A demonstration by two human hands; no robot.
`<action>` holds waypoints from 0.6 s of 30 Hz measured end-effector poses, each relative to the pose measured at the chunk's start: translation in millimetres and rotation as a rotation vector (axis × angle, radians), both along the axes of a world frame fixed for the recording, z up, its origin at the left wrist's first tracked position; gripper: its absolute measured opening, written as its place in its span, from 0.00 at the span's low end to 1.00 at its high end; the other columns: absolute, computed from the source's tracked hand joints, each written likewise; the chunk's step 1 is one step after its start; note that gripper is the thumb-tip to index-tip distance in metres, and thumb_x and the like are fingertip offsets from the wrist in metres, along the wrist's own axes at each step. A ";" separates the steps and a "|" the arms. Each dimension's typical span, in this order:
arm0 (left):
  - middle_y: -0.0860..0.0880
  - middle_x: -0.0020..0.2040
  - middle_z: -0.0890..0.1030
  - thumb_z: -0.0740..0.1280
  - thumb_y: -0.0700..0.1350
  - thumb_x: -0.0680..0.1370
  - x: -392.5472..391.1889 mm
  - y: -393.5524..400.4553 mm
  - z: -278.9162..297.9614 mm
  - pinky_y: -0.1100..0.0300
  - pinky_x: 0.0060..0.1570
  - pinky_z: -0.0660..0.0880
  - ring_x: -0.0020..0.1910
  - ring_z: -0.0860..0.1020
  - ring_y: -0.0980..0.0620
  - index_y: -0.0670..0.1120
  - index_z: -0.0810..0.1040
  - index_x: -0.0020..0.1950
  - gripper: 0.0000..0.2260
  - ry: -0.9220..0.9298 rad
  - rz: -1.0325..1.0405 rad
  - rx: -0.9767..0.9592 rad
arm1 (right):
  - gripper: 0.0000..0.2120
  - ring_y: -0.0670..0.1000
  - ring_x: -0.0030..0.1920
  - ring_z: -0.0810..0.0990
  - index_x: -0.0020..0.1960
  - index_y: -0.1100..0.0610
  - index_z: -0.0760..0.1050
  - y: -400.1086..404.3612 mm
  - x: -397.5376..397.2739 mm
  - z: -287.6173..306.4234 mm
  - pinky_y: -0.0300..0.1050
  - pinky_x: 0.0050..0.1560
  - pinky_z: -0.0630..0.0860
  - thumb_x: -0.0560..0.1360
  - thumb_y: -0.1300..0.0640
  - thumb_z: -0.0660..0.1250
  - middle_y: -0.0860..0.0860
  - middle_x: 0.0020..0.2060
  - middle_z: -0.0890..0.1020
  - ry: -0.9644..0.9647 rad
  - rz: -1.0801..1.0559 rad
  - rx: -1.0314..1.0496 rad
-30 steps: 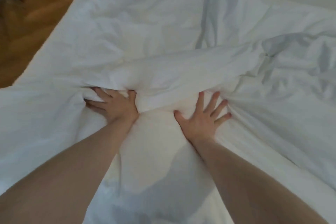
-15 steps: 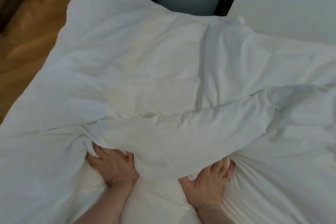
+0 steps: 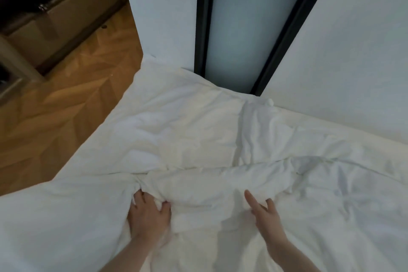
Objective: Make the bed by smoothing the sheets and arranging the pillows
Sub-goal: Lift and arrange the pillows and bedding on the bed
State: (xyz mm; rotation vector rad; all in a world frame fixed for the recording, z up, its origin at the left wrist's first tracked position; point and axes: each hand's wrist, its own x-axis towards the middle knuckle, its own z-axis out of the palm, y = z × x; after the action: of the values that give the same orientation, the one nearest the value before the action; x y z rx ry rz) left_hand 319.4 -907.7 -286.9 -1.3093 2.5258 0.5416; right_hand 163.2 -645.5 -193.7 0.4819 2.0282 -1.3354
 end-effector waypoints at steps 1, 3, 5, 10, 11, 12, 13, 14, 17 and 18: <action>0.38 0.61 0.75 0.55 0.67 0.68 7.1 -7.8 2.9 0.39 0.66 0.66 0.62 0.72 0.34 0.39 0.80 0.56 0.35 -0.043 -0.055 0.034 | 0.33 0.52 0.51 0.83 0.62 0.55 0.71 -4.3 -8.9 10.9 0.51 0.55 0.80 0.68 0.37 0.78 0.51 0.51 0.83 -0.093 -0.106 -0.034; 0.43 0.61 0.76 0.54 0.65 0.68 18.6 -23.0 20.6 0.45 0.68 0.63 0.64 0.72 0.38 0.44 0.81 0.54 0.31 0.000 -0.070 0.115 | 0.23 0.53 0.41 0.84 0.54 0.58 0.74 -13.6 -13.8 25.2 0.51 0.48 0.84 0.71 0.45 0.79 0.57 0.46 0.83 -0.080 -0.162 0.011; 0.48 0.53 0.81 0.57 0.61 0.67 37.8 -34.1 57.4 0.49 0.60 0.69 0.58 0.77 0.43 0.45 0.81 0.48 0.24 0.151 0.003 0.232 | 0.14 0.53 0.31 0.81 0.43 0.62 0.77 -24.9 -6.7 43.3 0.52 0.42 0.84 0.74 0.53 0.76 0.62 0.39 0.83 0.018 -0.155 0.094; 0.51 0.34 0.78 0.70 0.55 0.71 59.7 -53.4 153.1 0.50 0.38 0.73 0.35 0.77 0.51 0.44 0.75 0.35 0.15 0.382 0.093 0.198 | 0.10 0.58 0.35 0.85 0.43 0.67 0.76 -42.4 8.7 111.3 0.46 0.34 0.79 0.75 0.59 0.70 0.58 0.33 0.84 0.107 -0.158 0.027; 0.53 0.36 0.78 0.72 0.52 0.74 47.6 -63.6 168.0 0.52 0.41 0.72 0.37 0.76 0.50 0.45 0.75 0.37 0.13 0.403 0.077 0.150 | 0.11 0.59 0.37 0.85 0.42 0.67 0.76 -47.2 4.6 124.8 0.47 0.35 0.77 0.75 0.57 0.70 0.57 0.32 0.85 0.142 -0.153 0.027; 0.53 0.38 0.78 0.73 0.50 0.75 30.0 -75.6 184.9 0.53 0.43 0.71 0.40 0.75 0.51 0.45 0.75 0.38 0.12 0.429 0.044 0.086 | 0.12 0.59 0.38 0.85 0.42 0.66 0.77 -53.2 -1.9 139.1 0.48 0.37 0.76 0.75 0.56 0.70 0.56 0.30 0.85 0.178 -0.158 0.017; 0.53 0.38 0.77 0.73 0.49 0.75 6.2 -89.2 202.9 0.54 0.43 0.70 0.40 0.75 0.51 0.46 0.74 0.38 0.12 0.461 0.008 0.026 | 0.12 0.60 0.38 0.85 0.41 0.65 0.77 -62.0 -13.1 153.0 0.50 0.39 0.76 0.75 0.56 0.70 0.54 0.28 0.84 0.210 -0.175 -0.021; 0.53 0.36 0.76 0.73 0.49 0.75 -21.8 -102.9 224.0 0.54 0.42 0.70 0.39 0.74 0.50 0.48 0.72 0.36 0.13 0.504 -0.026 -0.020 | 0.10 0.60 0.39 0.85 0.40 0.64 0.78 -72.0 -28.7 166.7 0.51 0.40 0.77 0.75 0.56 0.70 0.52 0.27 0.84 0.233 -0.205 -0.076; 0.53 0.38 0.74 0.74 0.46 0.72 -109.7 -137.7 280.3 0.54 0.44 0.69 0.42 0.75 0.47 0.52 0.68 0.33 0.16 0.631 -0.158 -0.113 | 0.06 0.59 0.42 0.86 0.41 0.57 0.75 -98.3 -92.7 197.0 0.55 0.45 0.80 0.76 0.58 0.68 0.53 0.36 0.87 0.294 -0.310 -0.226; 0.52 0.45 0.74 0.76 0.47 0.71 -134.8 -142.3 297.6 0.55 0.48 0.68 0.47 0.76 0.47 0.52 0.71 0.37 0.13 0.660 -0.166 -0.110 | 0.04 0.57 0.45 0.86 0.44 0.55 0.74 -104.3 -114.4 205.7 0.55 0.48 0.80 0.77 0.58 0.68 0.55 0.43 0.87 0.305 -0.308 -0.253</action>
State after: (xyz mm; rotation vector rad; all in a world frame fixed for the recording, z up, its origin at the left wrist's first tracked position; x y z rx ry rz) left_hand 184.6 -1050.0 10.6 -1.0587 3.1937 0.9326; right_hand 48.8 -749.8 12.0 0.5139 2.0383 -1.9243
